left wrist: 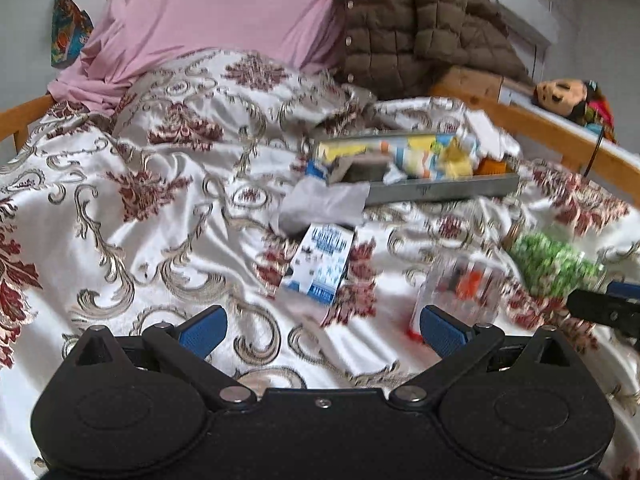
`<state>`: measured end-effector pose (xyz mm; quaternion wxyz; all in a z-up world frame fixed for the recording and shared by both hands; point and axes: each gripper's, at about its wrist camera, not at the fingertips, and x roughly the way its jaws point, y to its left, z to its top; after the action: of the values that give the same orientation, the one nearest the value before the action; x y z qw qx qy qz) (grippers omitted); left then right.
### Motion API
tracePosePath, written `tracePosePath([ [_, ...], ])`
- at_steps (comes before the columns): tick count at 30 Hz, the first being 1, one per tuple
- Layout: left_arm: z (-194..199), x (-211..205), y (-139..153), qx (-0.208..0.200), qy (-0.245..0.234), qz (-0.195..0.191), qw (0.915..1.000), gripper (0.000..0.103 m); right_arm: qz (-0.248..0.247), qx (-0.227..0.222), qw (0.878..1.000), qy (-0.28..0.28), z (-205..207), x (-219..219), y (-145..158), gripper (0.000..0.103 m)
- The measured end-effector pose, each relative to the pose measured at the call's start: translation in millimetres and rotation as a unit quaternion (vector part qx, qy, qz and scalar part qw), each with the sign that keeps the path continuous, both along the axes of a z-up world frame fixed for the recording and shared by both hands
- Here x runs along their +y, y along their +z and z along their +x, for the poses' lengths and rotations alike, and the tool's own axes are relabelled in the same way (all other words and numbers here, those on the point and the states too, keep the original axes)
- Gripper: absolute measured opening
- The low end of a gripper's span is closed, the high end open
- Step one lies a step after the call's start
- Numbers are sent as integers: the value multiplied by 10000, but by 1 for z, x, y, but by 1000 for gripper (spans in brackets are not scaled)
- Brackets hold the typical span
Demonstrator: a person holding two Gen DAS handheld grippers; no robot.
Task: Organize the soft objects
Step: 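Move the left tool to the grey-white cloth while the right tool approaches the white fuzzy sock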
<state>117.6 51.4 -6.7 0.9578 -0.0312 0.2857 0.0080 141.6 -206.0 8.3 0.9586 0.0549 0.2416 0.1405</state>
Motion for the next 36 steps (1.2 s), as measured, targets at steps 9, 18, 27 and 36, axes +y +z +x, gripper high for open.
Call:
tracePosePath([
  [9,9,-2,-9,247,8,158,9996,102,49,230,9993,273,11,6,-17,102],
  [18,23,-1,-7,194,140,93,9997,102,453,351,9966,587,35,9,-22,102],
  [27,35,1,-11,248,226,-49,9994,102,717,367,9948,621,58,9,-30,102],
  [36,52,8,-2,268,308,-379,9984,102,969,472,9932,448,71,6,-32,102],
])
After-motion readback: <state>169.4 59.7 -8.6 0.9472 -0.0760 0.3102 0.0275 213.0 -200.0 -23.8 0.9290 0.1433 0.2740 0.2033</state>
